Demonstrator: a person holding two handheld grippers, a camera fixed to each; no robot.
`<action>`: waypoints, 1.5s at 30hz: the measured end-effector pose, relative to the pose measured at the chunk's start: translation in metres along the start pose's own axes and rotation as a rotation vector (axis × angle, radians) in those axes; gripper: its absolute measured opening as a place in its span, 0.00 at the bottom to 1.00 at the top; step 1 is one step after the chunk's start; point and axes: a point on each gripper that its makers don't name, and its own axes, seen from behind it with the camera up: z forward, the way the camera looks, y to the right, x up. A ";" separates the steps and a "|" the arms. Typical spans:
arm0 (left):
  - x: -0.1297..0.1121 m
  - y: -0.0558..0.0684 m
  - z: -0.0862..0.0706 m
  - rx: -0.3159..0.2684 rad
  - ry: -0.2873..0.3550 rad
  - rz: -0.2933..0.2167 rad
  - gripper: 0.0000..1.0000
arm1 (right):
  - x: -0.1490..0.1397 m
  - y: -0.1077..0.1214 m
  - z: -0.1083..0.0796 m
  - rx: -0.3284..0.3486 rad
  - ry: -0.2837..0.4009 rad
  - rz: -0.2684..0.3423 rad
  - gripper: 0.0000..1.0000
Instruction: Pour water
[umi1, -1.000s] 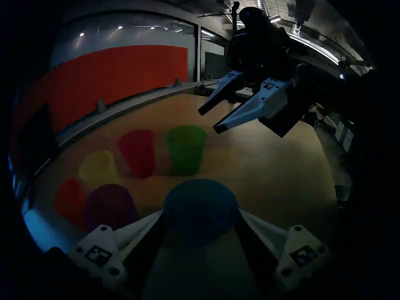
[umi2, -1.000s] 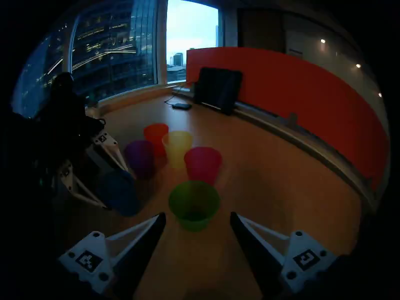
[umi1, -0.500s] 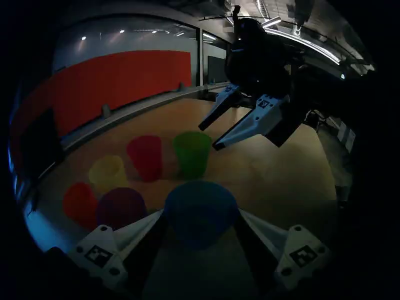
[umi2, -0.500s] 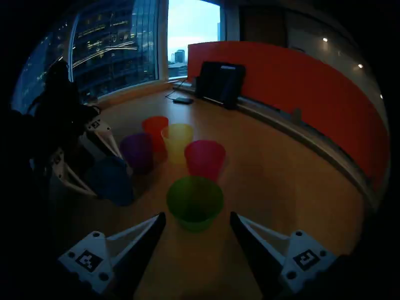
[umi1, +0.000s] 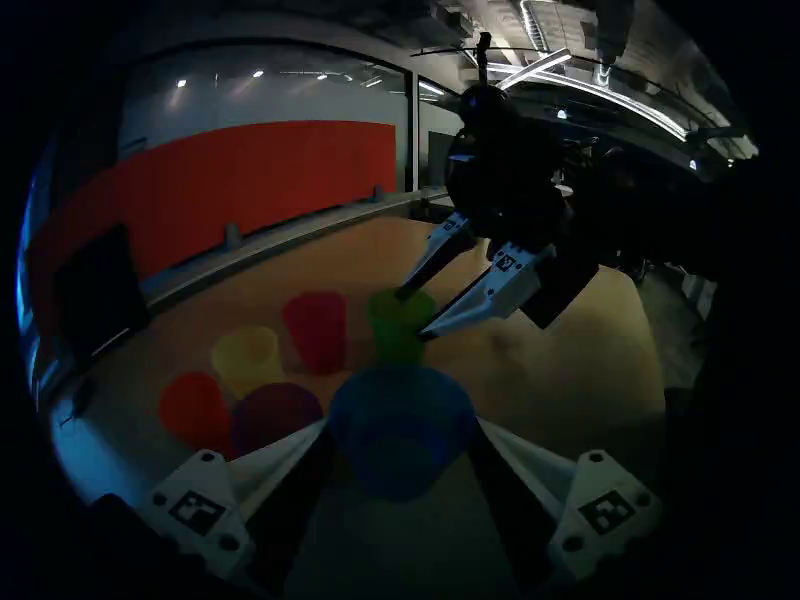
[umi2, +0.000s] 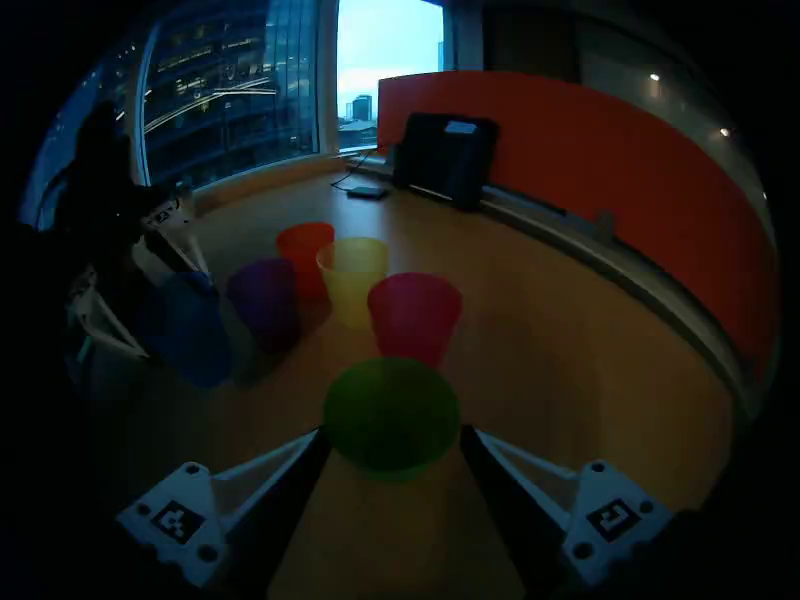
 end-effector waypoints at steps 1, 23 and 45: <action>0.001 -0.001 -0.002 0.004 0.003 -0.002 0.87 | 0.000 0.000 0.002 0.001 -0.001 0.001 1.00; 0.008 -0.020 -0.039 0.077 0.060 -0.046 0.87 | 0.006 -0.004 0.007 -0.020 0.028 0.001 0.91; 0.036 -0.048 -0.073 0.175 0.193 -0.095 0.87 | 0.083 -0.026 -0.063 -0.069 0.267 -0.019 0.91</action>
